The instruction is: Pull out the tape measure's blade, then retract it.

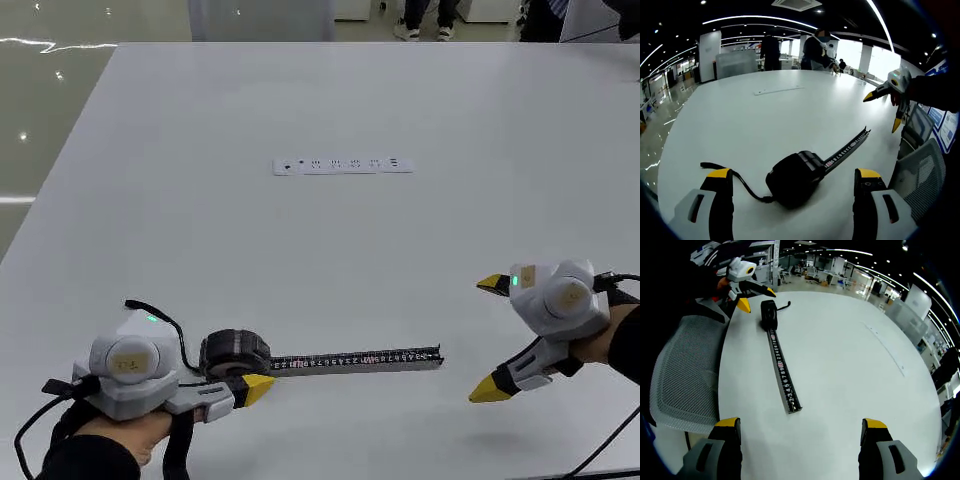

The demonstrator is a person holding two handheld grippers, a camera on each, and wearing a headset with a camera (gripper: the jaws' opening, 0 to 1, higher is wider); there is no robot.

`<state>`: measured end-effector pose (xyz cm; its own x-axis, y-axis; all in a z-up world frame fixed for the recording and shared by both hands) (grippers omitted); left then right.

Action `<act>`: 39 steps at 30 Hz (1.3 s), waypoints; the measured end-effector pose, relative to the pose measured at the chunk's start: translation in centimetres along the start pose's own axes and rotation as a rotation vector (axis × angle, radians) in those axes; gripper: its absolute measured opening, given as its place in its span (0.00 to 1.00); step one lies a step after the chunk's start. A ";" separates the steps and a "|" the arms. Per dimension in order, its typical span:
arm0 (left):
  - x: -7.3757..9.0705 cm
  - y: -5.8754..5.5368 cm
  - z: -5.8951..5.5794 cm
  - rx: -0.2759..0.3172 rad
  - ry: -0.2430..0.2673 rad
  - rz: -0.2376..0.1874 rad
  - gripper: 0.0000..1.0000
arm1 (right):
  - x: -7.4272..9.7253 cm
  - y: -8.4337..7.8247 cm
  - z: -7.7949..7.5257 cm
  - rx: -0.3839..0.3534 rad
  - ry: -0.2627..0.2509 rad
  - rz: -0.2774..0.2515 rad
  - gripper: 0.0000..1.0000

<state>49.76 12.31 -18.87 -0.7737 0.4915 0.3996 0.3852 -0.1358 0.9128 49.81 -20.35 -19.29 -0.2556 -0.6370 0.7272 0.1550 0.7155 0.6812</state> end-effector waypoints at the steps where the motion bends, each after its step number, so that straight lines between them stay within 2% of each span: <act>1: -0.1 -0.4 0.1 0.011 0.018 0.011 0.99 | -0.2 0.0 0.0 0.010 0.013 0.002 0.99; 3: -0.3 -1.0 0.2 0.011 0.033 0.016 0.99 | -0.6 -0.2 0.0 0.019 0.028 0.011 0.99; 6: -0.4 -1.2 0.3 0.042 0.054 0.007 0.99 | -1.2 -0.2 0.1 0.023 0.042 0.014 0.99; 12: -0.8 -0.7 0.1 0.047 0.079 -0.030 0.99 | -2.1 -0.3 0.4 0.050 0.074 0.030 0.93; 16: -1.0 -0.3 0.1 0.103 0.122 -0.070 0.99 | -2.5 -0.3 0.2 0.069 0.091 0.034 0.88; 20: -1.0 -0.1 0.0 0.087 0.154 -0.096 0.99 | -3.0 -0.1 0.4 0.083 0.112 0.033 0.82; 22: -1.0 0.2 0.0 0.035 0.162 -0.118 0.99 | -3.2 -0.3 0.4 0.087 0.117 0.036 0.79; 24: -0.9 0.2 -0.2 0.041 0.160 -0.120 0.99 | -3.3 -0.3 0.6 0.080 0.127 0.039 0.77; 27: -0.8 0.0 0.2 0.092 0.202 -0.128 0.99 | -3.6 -0.5 0.6 0.073 0.136 0.039 0.75; 28: -0.7 0.2 0.4 0.097 0.224 -0.147 0.99 | -3.7 -0.5 0.6 0.071 0.137 0.039 0.74; 31: -0.5 0.1 0.4 0.091 0.246 -0.158 0.99 | -3.8 -0.3 0.5 0.069 0.140 0.033 0.70; 35: -0.7 -0.2 0.1 0.070 0.245 -0.165 0.99 | -4.3 -0.3 0.5 0.083 0.152 0.044 0.65; 39: -0.6 0.0 0.1 0.062 0.251 -0.179 0.99 | -4.6 -0.4 0.5 0.102 0.159 0.052 0.58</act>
<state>50.28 12.13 -19.11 -0.9290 0.2740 0.2488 0.2560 -0.0098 0.9666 50.45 -17.57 -22.93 -0.0950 -0.6300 0.7708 0.0642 0.7688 0.6363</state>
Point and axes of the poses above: the centre of the closed fingertips' face, and the gripper's own axes: x roughly backward along the fingers, z roughly to its left, y roughly out of its top, the point moved 2 cm from there along x, roughly backward along the fingers, and after that the axes turned 12 degrees about -z, right-handed, at the moved point
